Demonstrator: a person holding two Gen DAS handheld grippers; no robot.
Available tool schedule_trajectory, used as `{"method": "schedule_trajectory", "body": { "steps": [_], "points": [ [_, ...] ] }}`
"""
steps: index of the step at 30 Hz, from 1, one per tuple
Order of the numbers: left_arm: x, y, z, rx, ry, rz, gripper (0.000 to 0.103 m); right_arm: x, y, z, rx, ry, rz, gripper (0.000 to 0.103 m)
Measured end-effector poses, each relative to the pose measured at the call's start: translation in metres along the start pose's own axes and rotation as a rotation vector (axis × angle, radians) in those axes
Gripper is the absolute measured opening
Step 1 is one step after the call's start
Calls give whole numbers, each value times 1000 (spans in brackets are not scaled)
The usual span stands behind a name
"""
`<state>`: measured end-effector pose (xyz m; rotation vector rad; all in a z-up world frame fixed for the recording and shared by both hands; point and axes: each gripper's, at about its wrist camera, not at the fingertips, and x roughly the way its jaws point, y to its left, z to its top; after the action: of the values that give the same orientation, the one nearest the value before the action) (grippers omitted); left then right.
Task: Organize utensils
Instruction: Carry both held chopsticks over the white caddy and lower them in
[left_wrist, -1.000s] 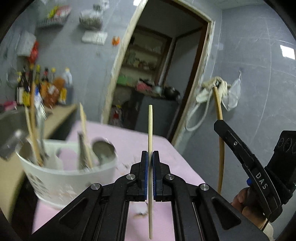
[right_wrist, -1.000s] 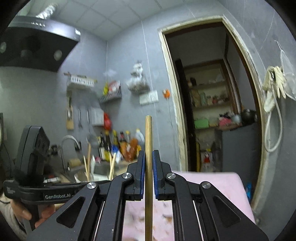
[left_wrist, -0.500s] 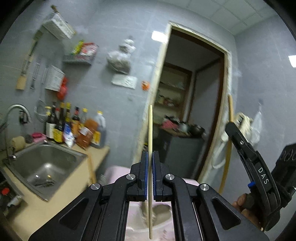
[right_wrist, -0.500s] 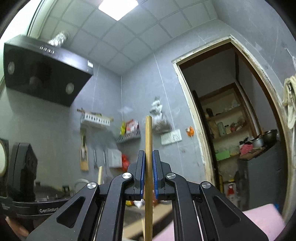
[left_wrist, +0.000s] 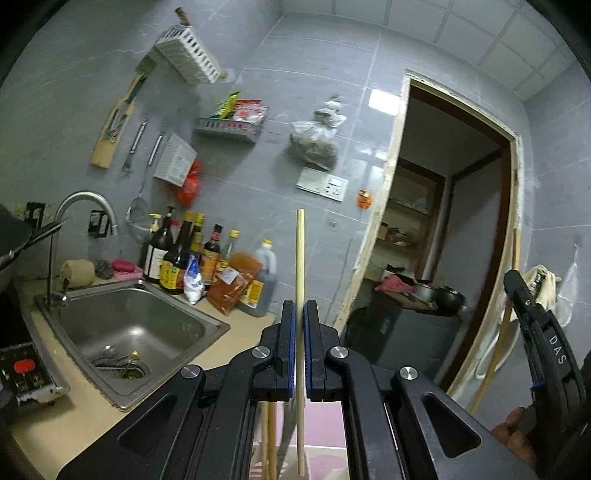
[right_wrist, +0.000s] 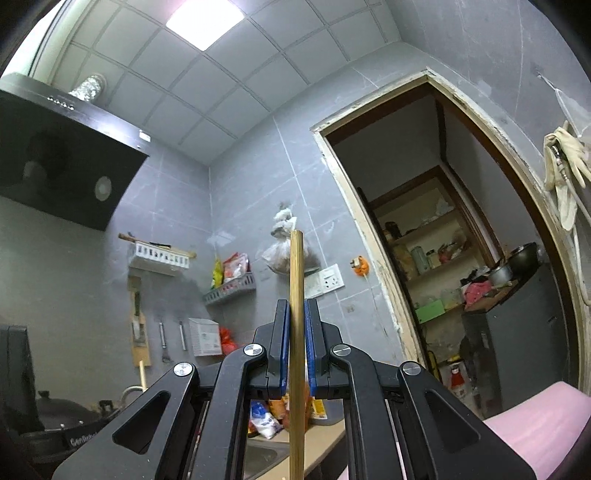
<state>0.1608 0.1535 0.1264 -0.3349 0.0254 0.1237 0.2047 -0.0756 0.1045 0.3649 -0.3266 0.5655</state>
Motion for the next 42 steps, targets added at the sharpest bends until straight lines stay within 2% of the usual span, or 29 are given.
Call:
{"method": "schedule_trajectory", "body": {
  "steps": [10,25,34,39,42],
  "points": [
    [4,4,-24,-28,-4,36,2,6,-6,-17,-7,43,-35,6],
    [8,0,-48,-5,44,28,2,8,0,-40,-51,106,-35,6],
    [10,-12,-68,71,90,10,2,-3,6,-53,-126,147,-36,6],
    [12,-18,-80,117,130,-11,2,-6,5,-56,-121,171,-39,6],
    [14,-16,-84,111,161,-26,2,-9,5,-57,-127,184,-36,6]
  ]
}}
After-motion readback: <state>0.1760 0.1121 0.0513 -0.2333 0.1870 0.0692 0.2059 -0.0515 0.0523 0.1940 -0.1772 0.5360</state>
